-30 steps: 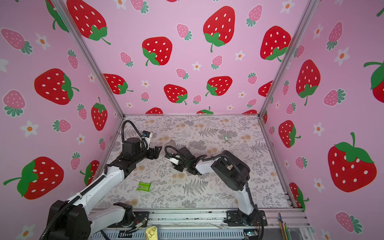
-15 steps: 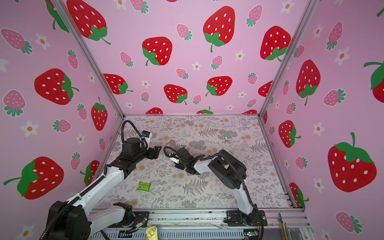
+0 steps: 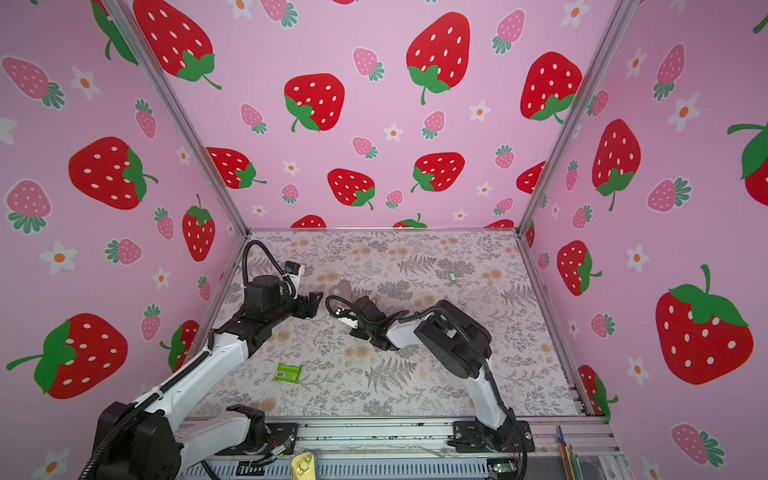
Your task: Put the keys on the keyring
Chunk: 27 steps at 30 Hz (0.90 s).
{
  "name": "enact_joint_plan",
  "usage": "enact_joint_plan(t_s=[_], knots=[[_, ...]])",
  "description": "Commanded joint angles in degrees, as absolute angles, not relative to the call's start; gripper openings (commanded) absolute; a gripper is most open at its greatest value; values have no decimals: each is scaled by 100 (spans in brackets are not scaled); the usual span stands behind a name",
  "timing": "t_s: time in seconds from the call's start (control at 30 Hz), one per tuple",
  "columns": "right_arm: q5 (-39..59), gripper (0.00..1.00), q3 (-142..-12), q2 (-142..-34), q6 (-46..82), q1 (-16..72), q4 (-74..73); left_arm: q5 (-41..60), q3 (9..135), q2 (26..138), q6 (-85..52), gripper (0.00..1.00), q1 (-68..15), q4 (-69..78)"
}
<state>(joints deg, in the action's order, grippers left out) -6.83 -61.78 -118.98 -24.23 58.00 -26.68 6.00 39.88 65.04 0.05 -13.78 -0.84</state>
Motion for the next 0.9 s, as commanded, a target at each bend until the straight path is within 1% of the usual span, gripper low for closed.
enact_joint_plan(t_s=[0.0, 0.27, 0.4, 0.47, 0.6, 0.87], knots=[[-579, 0, -5865, -11734, -2654, 5837, -2895, 542, 3986, 6408, 79, 84, -1397, 37], [-58, 0, -5330, -11035, -2743, 5800, -3239, 652, 3820, 6320, 138, 84, -1397, 279], [810, 0, -4954, -10407, -2454, 5576, -3394, 1274, 3497, 6151, 271, 77, -1428, 780], [1267, 0, -4747, -10132, -2316, 5423, -3590, 1422, 3357, 6046, 415, 76, -1495, 944], [1754, 0, -4517, -9764, -2249, 5198, -3822, 1599, 3217, 5781, 813, 75, -1647, 1056], [2589, 0, -4332, -9464, -1953, 4903, -4334, 1744, 3242, 5428, 1473, 71, -1785, 1032]])
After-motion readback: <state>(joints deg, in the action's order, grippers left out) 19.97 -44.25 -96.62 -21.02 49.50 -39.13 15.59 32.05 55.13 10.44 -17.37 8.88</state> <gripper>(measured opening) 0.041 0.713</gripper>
